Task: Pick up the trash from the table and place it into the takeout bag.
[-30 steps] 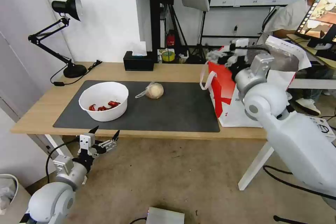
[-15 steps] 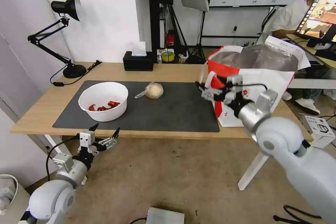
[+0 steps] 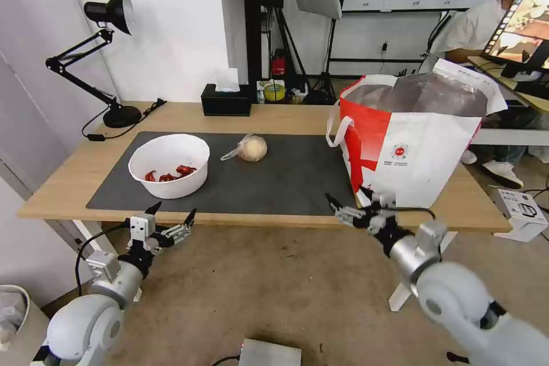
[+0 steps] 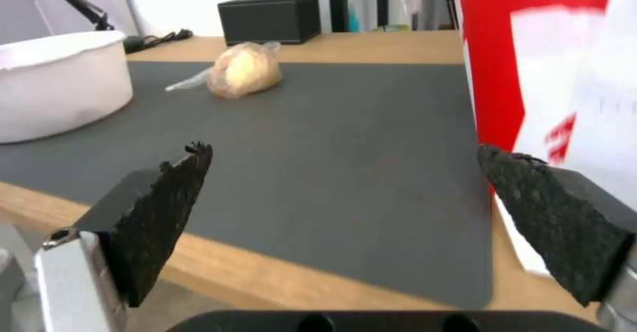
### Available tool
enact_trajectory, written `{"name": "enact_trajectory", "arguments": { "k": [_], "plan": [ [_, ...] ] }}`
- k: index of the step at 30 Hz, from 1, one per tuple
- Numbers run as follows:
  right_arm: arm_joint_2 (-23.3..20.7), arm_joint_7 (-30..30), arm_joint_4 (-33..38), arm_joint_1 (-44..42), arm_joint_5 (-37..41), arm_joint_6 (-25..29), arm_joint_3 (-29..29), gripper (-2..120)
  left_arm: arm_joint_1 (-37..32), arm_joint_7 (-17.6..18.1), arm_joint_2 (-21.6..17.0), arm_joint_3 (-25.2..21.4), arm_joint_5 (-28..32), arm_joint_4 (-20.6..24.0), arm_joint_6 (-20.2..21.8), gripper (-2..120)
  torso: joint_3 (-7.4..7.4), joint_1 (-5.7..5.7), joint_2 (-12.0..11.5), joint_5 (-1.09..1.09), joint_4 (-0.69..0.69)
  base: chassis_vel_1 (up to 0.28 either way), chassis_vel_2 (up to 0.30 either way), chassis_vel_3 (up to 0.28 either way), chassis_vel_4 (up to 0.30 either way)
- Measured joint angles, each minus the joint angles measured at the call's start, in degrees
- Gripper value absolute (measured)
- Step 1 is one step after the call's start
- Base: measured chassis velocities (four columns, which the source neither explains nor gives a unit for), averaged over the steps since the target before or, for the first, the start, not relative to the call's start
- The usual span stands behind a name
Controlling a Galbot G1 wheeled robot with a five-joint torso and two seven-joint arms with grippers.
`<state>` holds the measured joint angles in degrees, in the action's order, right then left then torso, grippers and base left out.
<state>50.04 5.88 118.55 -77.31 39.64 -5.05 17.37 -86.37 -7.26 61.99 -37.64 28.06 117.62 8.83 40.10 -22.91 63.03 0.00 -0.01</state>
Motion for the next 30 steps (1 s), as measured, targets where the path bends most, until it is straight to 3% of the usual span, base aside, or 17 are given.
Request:
{"name": "enact_trajectory", "arguments": {
  "k": [30],
  "plan": [
    [2.0, 0.0, -1.0, -4.3, -2.8, 0.5, 1.0, 100, -0.1, 0.4, 0.1, 0.1, 0.0, -0.7, 0.3, 100, 0.01, -0.01, 0.0, -0.01, 0.01, 0.0, 0.0, 0.0, 0.0]
  ]
}}
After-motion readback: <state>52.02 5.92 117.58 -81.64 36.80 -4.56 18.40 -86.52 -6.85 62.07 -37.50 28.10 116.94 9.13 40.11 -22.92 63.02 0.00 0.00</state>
